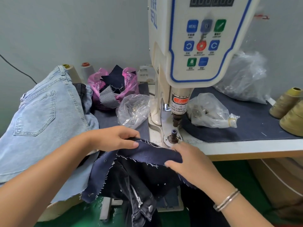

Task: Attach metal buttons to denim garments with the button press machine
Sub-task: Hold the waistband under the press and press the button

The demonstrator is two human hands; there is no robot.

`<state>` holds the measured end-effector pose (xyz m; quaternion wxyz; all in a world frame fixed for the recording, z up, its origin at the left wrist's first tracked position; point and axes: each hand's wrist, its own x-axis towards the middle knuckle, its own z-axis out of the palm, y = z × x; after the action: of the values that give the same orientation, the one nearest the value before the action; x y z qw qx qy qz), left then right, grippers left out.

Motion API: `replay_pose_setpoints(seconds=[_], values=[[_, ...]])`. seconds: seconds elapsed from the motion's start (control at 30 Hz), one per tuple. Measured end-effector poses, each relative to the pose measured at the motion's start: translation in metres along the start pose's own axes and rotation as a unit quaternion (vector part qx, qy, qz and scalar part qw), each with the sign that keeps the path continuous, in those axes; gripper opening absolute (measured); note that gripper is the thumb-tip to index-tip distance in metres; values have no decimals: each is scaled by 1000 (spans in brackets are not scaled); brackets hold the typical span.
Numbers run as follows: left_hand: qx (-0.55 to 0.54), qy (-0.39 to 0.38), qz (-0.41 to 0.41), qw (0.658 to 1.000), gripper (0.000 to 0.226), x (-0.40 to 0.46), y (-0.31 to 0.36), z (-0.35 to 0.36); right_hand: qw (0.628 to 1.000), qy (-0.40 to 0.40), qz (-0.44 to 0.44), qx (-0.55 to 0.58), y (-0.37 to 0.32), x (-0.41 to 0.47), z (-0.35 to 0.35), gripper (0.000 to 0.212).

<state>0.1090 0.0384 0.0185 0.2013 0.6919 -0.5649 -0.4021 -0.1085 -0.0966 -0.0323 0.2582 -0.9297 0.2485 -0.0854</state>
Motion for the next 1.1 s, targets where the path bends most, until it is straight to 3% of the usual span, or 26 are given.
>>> replay_pose_setpoints(seconds=[0.1,0.17,0.37,0.5,0.63,0.7,0.77,0.83,0.97,1.03,1.1], values=[[-1,-3,5,1000,20,-3,4,-3,1000,-11,6,18,14,-6,-14,31],[-13,-2,5,1000,32,-5,6,-5,999,-38,-12,11,20,-9,-22,34],[-87,4,1,996,29,-10,7,-7,989,-141,-25,-26,40,-16,-25,22],[-104,-8,-11,994,23,-11,4,-10,989,-129,-39,-67,48,-16,-15,14],[-100,-31,-25,994,18,-12,2,-16,988,-123,-59,-75,54,-13,-15,28],[-77,-31,-38,996,17,-15,-2,-22,992,-105,-68,-12,56,-13,-24,25],[-34,-13,-51,998,18,-17,-5,-27,989,-50,-63,125,59,-10,-34,12],[-3,5,-70,998,13,-14,-13,-25,966,-10,-50,253,60,-7,-40,9],[147,29,-103,983,4,-2,-28,-7,900,-31,-18,434,50,1,-35,17],[147,50,-88,984,7,1,-30,2,831,-21,7,556,48,5,-30,15],[82,74,-70,991,13,-2,-31,10,765,-4,17,643,49,7,-27,17]])
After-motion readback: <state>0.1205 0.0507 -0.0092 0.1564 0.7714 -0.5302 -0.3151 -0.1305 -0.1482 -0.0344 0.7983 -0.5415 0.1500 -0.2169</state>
